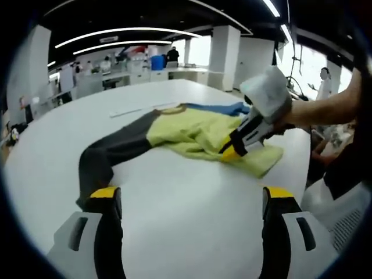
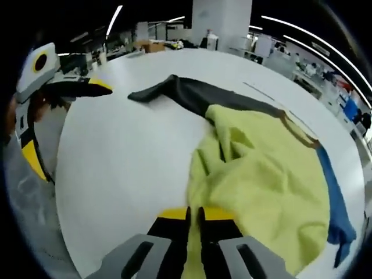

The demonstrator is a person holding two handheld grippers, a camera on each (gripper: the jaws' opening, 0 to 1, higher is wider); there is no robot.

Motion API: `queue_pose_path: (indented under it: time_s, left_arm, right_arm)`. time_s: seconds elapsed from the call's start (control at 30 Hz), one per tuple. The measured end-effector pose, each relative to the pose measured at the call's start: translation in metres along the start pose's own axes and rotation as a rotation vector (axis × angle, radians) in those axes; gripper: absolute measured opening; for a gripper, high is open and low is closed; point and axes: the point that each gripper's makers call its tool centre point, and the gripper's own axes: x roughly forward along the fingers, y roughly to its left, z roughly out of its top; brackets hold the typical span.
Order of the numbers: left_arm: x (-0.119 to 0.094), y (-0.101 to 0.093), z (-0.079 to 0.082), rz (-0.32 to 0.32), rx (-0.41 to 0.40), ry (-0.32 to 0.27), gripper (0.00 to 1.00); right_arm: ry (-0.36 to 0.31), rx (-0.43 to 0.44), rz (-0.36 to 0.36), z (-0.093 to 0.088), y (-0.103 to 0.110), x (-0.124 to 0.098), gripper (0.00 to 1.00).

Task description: Fold the garment on the visible template until the final outline fits inside the template.

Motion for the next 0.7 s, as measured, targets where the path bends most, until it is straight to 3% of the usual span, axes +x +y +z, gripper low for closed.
queue_pose_path:
  time_s: [0.13, 0.4, 0.57, 0.7]
  left_arm:
    - [0.001, -0.003, 0.001, -0.008, 0.017, 0.004, 0.96]
    - [0.003, -0.003, -0.001, -0.012, 0.009, 0.011, 0.93]
    - [0.008, -0.005, -0.003, -0.014, -0.001, 0.015, 0.89]
    - [0.010, -0.006, -0.003, -0.016, -0.001, 0.016, 0.86]
  right_arm:
    - [-0.038, 0.108, 0.076, 0.009, 0.002, -0.010, 0.00]
    - [-0.131, 0.172, 0.178, 0.038, -0.012, -0.049, 0.00]
    - [-0.149, 0.173, 0.167, 0.048, -0.036, -0.060, 0.00]
    - [-0.135, 0.163, 0.136, 0.045, -0.057, -0.056, 0.00]
